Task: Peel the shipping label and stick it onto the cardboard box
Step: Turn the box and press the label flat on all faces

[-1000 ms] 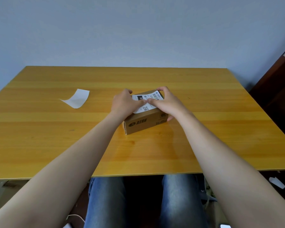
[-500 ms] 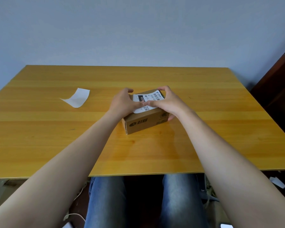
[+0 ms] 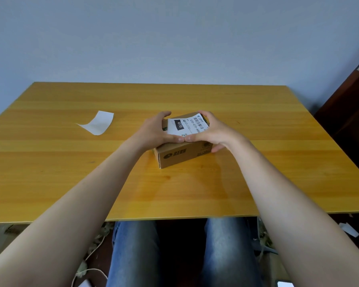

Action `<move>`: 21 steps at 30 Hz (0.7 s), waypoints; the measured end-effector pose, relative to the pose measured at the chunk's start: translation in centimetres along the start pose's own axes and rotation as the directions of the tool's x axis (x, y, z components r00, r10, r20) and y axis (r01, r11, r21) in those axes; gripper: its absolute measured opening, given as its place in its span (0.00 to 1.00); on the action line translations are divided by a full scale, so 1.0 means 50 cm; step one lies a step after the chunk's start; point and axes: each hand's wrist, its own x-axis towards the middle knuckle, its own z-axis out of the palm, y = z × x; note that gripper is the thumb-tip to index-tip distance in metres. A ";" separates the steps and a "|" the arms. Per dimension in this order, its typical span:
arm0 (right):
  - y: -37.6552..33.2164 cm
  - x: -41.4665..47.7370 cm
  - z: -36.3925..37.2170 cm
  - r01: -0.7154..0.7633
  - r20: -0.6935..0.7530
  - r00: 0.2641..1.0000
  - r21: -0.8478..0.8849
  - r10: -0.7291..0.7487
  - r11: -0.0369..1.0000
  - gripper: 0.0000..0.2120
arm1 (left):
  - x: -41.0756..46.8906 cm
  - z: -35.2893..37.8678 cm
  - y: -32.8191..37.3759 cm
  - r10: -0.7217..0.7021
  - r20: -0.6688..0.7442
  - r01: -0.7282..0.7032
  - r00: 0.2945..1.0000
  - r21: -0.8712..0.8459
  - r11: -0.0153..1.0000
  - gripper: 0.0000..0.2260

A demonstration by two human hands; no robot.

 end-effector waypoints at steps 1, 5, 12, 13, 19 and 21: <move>0.001 -0.001 0.001 0.000 0.003 1.000 0.013 0.000 1.000 0.53 | 0.000 0.000 -0.002 0.004 0.001 -0.004 1.000 0.012 1.000 0.50; -0.001 0.002 0.004 -0.054 -0.027 0.998 0.113 0.058 0.992 0.40 | 0.002 0.007 0.008 -0.067 -0.048 0.066 0.997 -0.032 0.997 0.46; -0.017 0.019 0.020 -0.071 -0.108 0.991 0.062 0.077 0.996 0.30 | 0.015 0.017 0.035 -0.159 -0.136 0.160 0.978 -0.003 0.987 0.39; -0.019 0.021 0.025 -0.066 -0.123 0.990 0.050 0.072 0.997 0.29 | 0.015 0.018 0.037 -0.164 -0.139 0.167 0.977 0.010 0.986 0.39; -0.020 0.029 0.032 -0.037 -0.166 0.985 0.000 0.037 0.999 0.29 | 0.014 0.016 0.044 -0.200 -0.147 0.208 0.969 0.039 0.977 0.42; -0.020 0.026 0.032 -0.047 -0.165 0.985 0.028 0.051 0.999 0.31 | 0.015 0.018 0.042 -0.198 -0.153 0.205 0.968 0.031 0.978 0.43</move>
